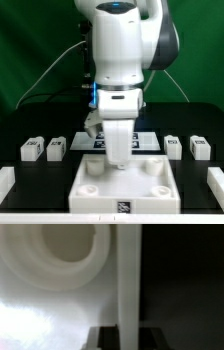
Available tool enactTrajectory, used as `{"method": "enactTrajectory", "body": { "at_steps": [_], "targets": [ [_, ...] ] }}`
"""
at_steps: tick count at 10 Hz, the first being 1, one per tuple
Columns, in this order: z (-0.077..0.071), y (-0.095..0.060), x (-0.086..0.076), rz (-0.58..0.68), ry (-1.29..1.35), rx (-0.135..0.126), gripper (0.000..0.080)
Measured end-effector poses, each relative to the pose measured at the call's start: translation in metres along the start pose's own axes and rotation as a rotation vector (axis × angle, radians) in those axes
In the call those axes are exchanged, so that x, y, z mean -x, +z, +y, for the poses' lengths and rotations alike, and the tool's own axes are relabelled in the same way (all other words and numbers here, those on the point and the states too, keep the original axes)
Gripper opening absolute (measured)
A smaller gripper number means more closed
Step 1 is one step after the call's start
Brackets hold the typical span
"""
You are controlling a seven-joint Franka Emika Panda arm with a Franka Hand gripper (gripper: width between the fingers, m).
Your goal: Assemble one leg
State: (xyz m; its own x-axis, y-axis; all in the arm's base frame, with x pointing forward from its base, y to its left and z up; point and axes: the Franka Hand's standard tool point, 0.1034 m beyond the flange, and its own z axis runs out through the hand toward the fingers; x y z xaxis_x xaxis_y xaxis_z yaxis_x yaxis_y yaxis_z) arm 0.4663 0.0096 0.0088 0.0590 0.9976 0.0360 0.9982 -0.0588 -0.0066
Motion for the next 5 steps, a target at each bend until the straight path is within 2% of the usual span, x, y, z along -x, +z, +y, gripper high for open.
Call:
{"method": "enactTrajectory", "body": {
  "at_steps": [3,5],
  "targets": [
    [0.027,0.004,-0.051,0.046,0.001,0.030,0.0055],
    [0.027,0.004,-0.056,0.040,0.005,0.006,0.0055]
  ]
}}
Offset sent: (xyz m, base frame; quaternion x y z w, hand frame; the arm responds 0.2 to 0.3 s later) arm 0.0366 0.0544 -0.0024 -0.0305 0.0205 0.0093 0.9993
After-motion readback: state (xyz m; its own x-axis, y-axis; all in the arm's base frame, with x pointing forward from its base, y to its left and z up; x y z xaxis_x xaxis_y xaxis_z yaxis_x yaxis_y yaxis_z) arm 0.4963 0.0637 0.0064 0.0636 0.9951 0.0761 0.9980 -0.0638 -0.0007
